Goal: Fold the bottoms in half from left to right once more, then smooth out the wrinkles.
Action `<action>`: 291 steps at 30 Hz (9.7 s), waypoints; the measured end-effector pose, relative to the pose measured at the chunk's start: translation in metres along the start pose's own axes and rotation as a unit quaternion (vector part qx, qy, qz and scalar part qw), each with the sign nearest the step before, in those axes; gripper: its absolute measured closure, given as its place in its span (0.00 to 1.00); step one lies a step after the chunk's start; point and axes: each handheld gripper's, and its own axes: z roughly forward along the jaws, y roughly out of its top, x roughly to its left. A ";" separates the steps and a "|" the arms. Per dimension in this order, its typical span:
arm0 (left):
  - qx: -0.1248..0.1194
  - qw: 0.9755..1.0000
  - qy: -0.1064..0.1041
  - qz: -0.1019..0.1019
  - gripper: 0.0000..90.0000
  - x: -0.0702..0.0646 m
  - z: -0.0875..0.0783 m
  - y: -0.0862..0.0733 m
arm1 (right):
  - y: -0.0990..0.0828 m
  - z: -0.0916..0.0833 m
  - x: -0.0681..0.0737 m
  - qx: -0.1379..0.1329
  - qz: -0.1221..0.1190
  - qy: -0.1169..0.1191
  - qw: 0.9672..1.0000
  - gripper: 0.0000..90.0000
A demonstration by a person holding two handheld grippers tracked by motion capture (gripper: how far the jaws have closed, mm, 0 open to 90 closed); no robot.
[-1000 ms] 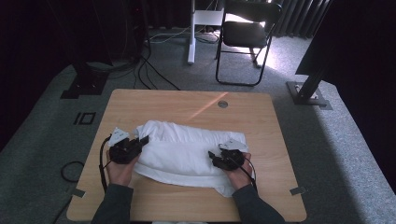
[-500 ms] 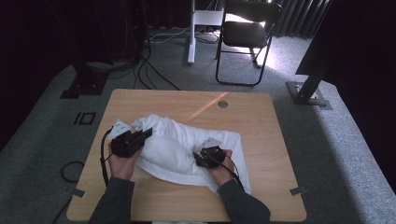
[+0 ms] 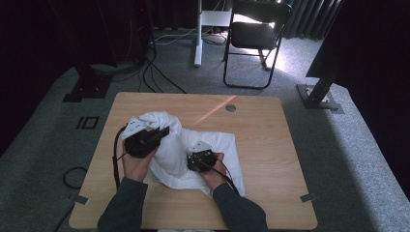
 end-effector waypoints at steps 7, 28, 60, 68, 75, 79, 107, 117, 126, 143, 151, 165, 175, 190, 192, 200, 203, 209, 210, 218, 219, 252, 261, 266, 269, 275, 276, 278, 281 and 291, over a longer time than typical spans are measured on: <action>0.006 1.000 0.003 0.001 0.93 0.002 0.000 -0.002 | 0.003 -0.037 -0.014 -0.063 -0.001 0.056 0.996 0.39; 0.029 0.998 -0.043 0.037 0.93 -0.029 0.031 0.001 | -0.028 -0.012 -0.017 0.005 0.035 0.023 0.999 0.41; 0.185 0.974 -0.109 0.072 0.93 -0.072 0.140 -0.097 | -0.056 -0.103 -0.111 -0.109 0.158 0.000 0.981 0.41; 0.198 0.973 -0.098 0.075 0.91 -0.073 0.146 -0.101 | -0.028 -0.127 -0.097 -0.170 0.122 0.049 0.977 0.42; 0.195 0.973 -0.096 0.073 0.89 -0.074 0.145 -0.102 | -0.008 -0.092 -0.088 -0.100 0.088 0.047 0.990 0.74; 0.193 0.974 -0.097 0.074 0.86 -0.077 0.144 -0.103 | -0.012 -0.064 -0.104 -0.057 0.105 0.022 0.993 0.90; 0.066 0.997 0.022 -0.017 0.60 0.020 0.042 -0.026 | -0.012 -0.013 -0.126 0.011 0.100 0.015 0.995 0.90; 0.118 0.991 0.004 -0.057 0.61 0.046 0.059 -0.055 | 0.002 -0.044 -0.131 -0.043 0.112 0.018 0.993 0.65; 0.103 0.994 -0.005 -0.044 0.61 0.045 0.063 -0.045 | 0.035 -0.089 -0.099 -0.118 0.045 0.037 0.991 0.73; 0.138 0.986 -0.077 -0.043 0.55 0.039 0.109 -0.042 | 0.022 -0.049 -0.097 -0.033 0.016 0.028 0.999 0.97; 0.144 0.987 -0.056 -0.033 0.54 0.036 0.112 -0.044 | 0.004 -0.091 -0.116 -0.076 0.031 0.032 0.996 0.98; 0.126 0.991 -0.048 -0.011 0.49 0.025 0.100 -0.034 | -0.003 -0.106 -0.111 -0.065 0.008 0.014 0.998 0.72; 0.127 0.990 -0.059 -0.016 0.49 0.023 0.101 -0.037 | 0.025 -0.055 -0.088 -0.030 0.010 0.065 0.997 0.55; 0.119 0.991 -0.048 -0.035 0.43 0.029 0.094 -0.038 | -0.005 -0.125 -0.072 -0.064 0.000 0.097 0.993 0.67; 0.117 0.991 -0.047 -0.035 0.43 0.028 0.094 -0.038 | -0.014 -0.127 -0.049 -0.062 -0.019 0.117 0.991 0.58; 0.117 0.992 -0.048 -0.028 0.43 0.024 0.092 -0.036 | -0.034 -0.108 0.021 -0.021 -0.089 0.127 0.988 0.47; 0.114 0.992 -0.051 -0.026 0.43 0.023 0.089 -0.035 | -0.040 -0.109 0.017 -0.005 -0.099 0.123 0.987 0.92; 0.110 0.992 -0.054 -0.031 0.43 0.023 0.088 -0.034 | -0.049 -0.153 -0.012 -0.073 -0.044 0.138 0.987 0.99; 0.111 0.992 -0.054 -0.031 0.43 0.023 0.088 -0.035 | -0.052 -0.160 -0.016 -0.082 -0.038 0.140 0.986 0.99; 0.112 0.992 -0.051 -0.030 0.43 0.024 0.084 -0.037 | -0.105 -0.156 -0.040 0.003 -0.020 0.129 0.991 0.99; 0.114 0.992 -0.051 -0.028 0.43 0.024 0.083 -0.038 | -0.110 -0.152 -0.042 0.024 -0.021 0.118 0.992 0.99; 0.125 0.991 -0.046 0.024 0.40 0.000 0.080 -0.053 | -0.065 -0.185 -0.104 -0.111 0.071 0.123 0.984 0.62; 0.118 0.991 -0.052 0.032 0.40 -0.012 0.064 -0.064 | -0.083 -0.219 -0.116 -0.143 0.089 0.112 0.979 0.56; 0.121 0.991 -0.053 0.030 0.39 -0.014 0.063 -0.068 | -0.068 -0.168 -0.119 -0.095 0.099 0.064 0.988 0.60; 0.125 0.990 -0.052 0.034 0.39 -0.014 0.066 -0.068 | -0.061 -0.143 -0.122 -0.082 0.107 0.055 0.989 0.61; 0.133 0.989 -0.047 0.036 0.39 -0.014 0.072 -0.072 | -0.047 -0.085 -0.129 -0.042 0.143 0.065 0.987 0.59; 0.134 0.989 -0.047 0.035 0.39 -0.014 0.073 -0.073 | -0.046 -0.079 -0.129 -0.034 0.142 0.065 0.987 0.63; 0.136 0.989 -0.044 0.037 0.39 -0.015 0.075 -0.075 | -0.045 -0.075 -0.134 -0.017 0.139 0.065 0.988 0.95; 0.136 0.989 -0.047 0.040 0.39 -0.016 0.077 -0.076 | -0.045 -0.079 -0.141 -0.016 0.141 0.060 0.988 0.98; 0.142 0.988 -0.036 0.054 0.39 -0.019 0.085 -0.080 | -0.051 -0.098 -0.164 -0.003 0.178 -0.028 0.984 0.70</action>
